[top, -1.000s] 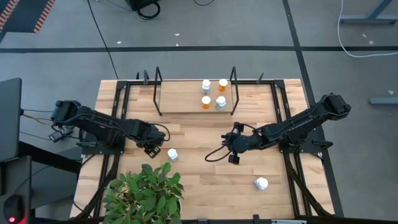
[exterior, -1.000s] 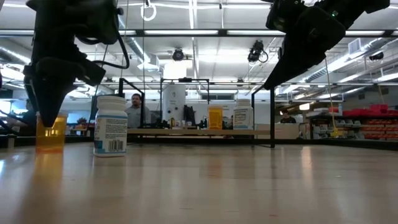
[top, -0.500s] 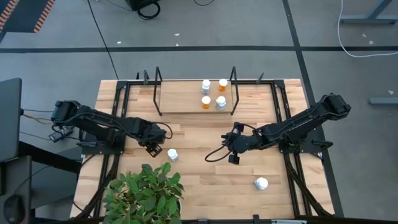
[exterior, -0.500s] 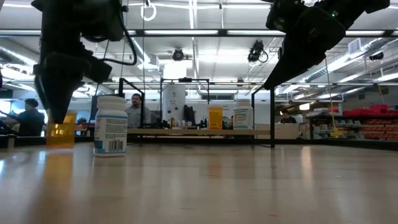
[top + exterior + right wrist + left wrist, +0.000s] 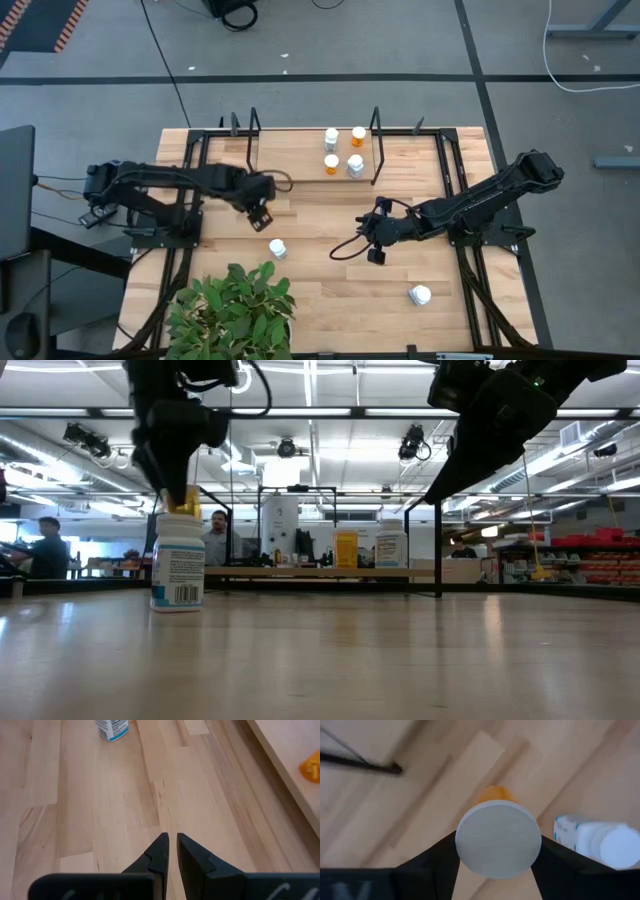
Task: Pick and place medicine bottles onto shelf by color
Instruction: Put the orange pill bottle on the shelf
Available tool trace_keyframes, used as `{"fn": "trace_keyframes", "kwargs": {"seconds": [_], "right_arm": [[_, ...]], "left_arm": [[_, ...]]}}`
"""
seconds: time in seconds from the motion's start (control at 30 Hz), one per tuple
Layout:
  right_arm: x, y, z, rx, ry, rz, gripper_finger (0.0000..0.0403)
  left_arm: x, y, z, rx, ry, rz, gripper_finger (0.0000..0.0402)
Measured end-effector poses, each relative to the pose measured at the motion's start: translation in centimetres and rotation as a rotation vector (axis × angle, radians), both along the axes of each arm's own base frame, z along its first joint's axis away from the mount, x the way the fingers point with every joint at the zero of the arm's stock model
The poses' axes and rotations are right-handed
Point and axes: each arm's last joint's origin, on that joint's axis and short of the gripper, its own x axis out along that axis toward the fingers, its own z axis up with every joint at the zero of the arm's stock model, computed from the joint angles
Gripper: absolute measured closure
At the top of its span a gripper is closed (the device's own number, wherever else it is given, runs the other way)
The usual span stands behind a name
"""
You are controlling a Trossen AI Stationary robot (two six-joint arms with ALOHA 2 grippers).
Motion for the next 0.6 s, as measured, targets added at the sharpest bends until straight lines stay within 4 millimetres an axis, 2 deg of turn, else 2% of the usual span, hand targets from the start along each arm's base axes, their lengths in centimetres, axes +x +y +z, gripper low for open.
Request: {"fn": "trace_keyframes", "kwargs": {"seconds": [0.2, 0.6], "right_arm": [[0.0, 0.0, 0.0, 0.009, 0.003, 0.008, 0.0357], [0.0, 0.1, 0.0, 0.015, 0.011, 0.024, 0.0357]], "left_arm": [[2.0, 2.8, 1.6, 0.039, 0.012, -0.044, 0.0183], [9.1, 9.8, 3.5, 0.120, 0.061, -0.151, 0.0186]]}}
